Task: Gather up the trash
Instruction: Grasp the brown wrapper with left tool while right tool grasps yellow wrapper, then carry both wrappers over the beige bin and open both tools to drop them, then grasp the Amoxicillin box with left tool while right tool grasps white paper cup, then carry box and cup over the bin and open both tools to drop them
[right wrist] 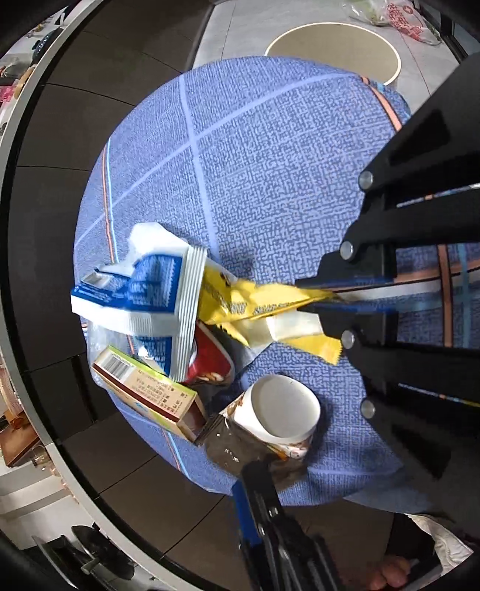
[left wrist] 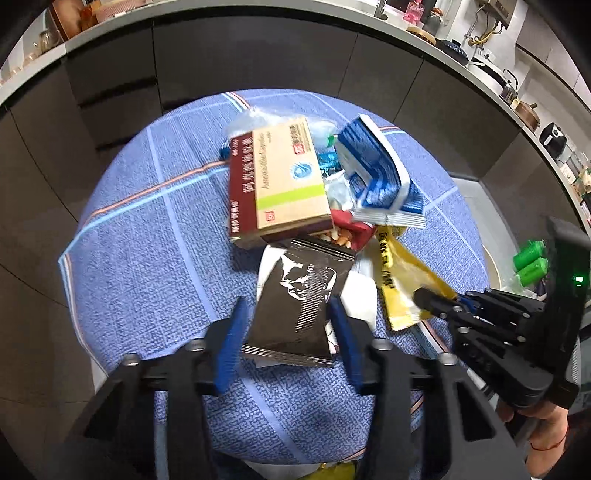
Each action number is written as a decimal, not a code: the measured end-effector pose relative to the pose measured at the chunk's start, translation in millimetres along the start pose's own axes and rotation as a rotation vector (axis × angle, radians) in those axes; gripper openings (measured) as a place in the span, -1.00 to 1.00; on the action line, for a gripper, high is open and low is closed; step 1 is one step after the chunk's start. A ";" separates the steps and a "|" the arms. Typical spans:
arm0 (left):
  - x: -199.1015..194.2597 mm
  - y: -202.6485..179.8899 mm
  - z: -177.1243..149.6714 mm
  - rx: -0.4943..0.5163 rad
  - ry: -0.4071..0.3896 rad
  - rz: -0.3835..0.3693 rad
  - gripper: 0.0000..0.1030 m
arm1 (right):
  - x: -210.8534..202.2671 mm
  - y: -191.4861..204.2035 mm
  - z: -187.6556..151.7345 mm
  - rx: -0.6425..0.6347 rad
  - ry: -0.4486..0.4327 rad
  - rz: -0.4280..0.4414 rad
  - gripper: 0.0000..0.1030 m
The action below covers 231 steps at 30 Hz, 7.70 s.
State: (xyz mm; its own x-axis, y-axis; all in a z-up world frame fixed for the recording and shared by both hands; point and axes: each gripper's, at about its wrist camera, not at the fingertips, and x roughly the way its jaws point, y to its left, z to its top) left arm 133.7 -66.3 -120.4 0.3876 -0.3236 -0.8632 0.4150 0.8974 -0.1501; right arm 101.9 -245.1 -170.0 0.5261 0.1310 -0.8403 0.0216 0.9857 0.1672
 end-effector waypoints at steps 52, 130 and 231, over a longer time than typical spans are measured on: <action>180.5 -338.5 62.4 0.456 0.200 -0.402 -0.52 | -25.6 -287.0 -118.3 0.559 -0.031 -0.291 -0.83; -18.2 85.8 25.8 -0.142 -0.077 -0.103 0.84 | -8.2 54.5 20.4 -0.416 -0.093 0.258 -0.22; 206.7 -379.4 65.4 0.482 0.185 -0.375 0.75 | -29.1 -312.7 -131.2 0.339 -0.219 -0.285 0.36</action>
State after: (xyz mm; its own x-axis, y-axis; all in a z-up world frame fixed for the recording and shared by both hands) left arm 110.2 -493.2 -210.4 0.0130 -0.4935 -0.8696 0.8353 0.4835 -0.2619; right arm -31.8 -543.2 -265.5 0.6249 -0.2001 -0.7546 0.4468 0.8843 0.1355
